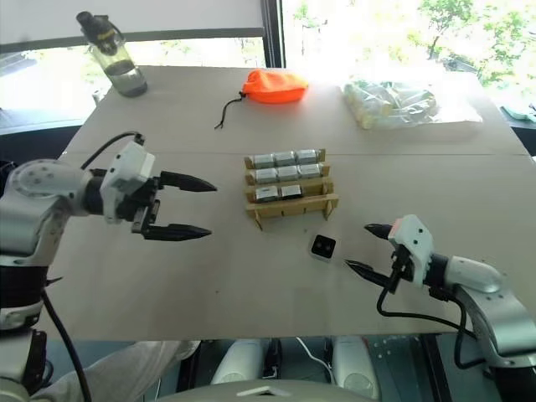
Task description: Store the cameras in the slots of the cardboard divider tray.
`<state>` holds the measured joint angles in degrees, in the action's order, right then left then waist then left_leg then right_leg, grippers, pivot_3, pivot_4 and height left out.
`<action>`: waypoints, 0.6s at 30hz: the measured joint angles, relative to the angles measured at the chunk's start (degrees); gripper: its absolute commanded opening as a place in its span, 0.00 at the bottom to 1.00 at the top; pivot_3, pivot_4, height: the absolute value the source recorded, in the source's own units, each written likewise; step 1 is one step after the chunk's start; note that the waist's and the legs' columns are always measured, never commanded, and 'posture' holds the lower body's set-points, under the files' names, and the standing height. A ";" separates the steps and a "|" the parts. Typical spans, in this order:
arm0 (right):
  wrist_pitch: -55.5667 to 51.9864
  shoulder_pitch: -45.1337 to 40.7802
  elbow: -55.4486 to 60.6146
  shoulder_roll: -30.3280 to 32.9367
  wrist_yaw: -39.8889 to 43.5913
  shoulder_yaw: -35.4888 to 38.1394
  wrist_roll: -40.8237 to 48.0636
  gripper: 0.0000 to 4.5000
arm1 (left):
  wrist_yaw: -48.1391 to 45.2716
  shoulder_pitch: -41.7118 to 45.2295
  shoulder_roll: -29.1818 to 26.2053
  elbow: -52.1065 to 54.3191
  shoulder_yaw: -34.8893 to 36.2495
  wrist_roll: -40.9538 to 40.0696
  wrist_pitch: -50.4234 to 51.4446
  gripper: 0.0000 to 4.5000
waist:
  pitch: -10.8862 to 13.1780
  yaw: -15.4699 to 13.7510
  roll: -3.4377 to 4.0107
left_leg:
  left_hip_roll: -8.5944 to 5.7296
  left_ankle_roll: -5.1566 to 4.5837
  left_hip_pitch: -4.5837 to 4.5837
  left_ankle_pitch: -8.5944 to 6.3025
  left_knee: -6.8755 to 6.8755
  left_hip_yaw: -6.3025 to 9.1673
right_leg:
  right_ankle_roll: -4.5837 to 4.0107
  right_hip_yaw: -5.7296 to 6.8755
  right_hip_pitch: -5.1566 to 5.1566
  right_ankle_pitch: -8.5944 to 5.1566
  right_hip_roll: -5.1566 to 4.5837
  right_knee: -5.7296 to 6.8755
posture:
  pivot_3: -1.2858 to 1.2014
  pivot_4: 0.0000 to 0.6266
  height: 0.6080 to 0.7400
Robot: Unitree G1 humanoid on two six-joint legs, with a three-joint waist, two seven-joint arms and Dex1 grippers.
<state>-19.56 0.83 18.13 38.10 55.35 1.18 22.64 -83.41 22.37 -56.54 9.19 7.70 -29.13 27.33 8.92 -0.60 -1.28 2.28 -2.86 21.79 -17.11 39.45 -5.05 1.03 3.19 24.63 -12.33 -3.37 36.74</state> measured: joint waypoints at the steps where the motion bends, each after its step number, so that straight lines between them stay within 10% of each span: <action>1: 0.25 -0.97 -1.01 -0.20 0.57 -1.07 -0.35 1.00 | 0.30 -1.50 -0.28 1.23 1.37 -0.79 0.61 0.99 | 0.00 -0.15 -0.01 | 0.01 0.01 0.00 0.00 0.00 0.00 | 0.01 0.00 0.01 0.01 0.00 0.00 | 0.52 0.24 1.00; 12: 6.06 -7.38 -10.60 -3.42 4.01 -10.21 -5.55 1.00 | 5.22 -13.93 -2.47 12.98 12.43 -8.33 5.96 0.99 | 0.01 -0.14 0.01 | -0.02 0.03 0.02 0.01 -0.02 0.00 | 0.18 0.05 0.01 0.10 -0.01 -0.02 | 0.52 0.24 1.00; 18: 7.12 -8.22 -11.93 -5.62 3.81 -10.25 -5.37 0.41 | 6.15 -14.29 -3.39 13.01 12.43 -9.18 6.04 1.00 | 0.01 -0.13 0.02 | 0.03 0.05 0.00 0.02 -0.03 0.02 | 0.16 0.06 0.01 0.10 0.05 0.02 | 0.52 0.24 1.00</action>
<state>-12.45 -7.40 6.20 32.48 59.16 -9.07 17.28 -77.25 8.08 -59.92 22.20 20.12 -38.31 33.37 8.93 -0.73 -1.26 2.31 -2.80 21.79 -17.09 39.42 -5.03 1.19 3.25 24.64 -12.23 -3.32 36.76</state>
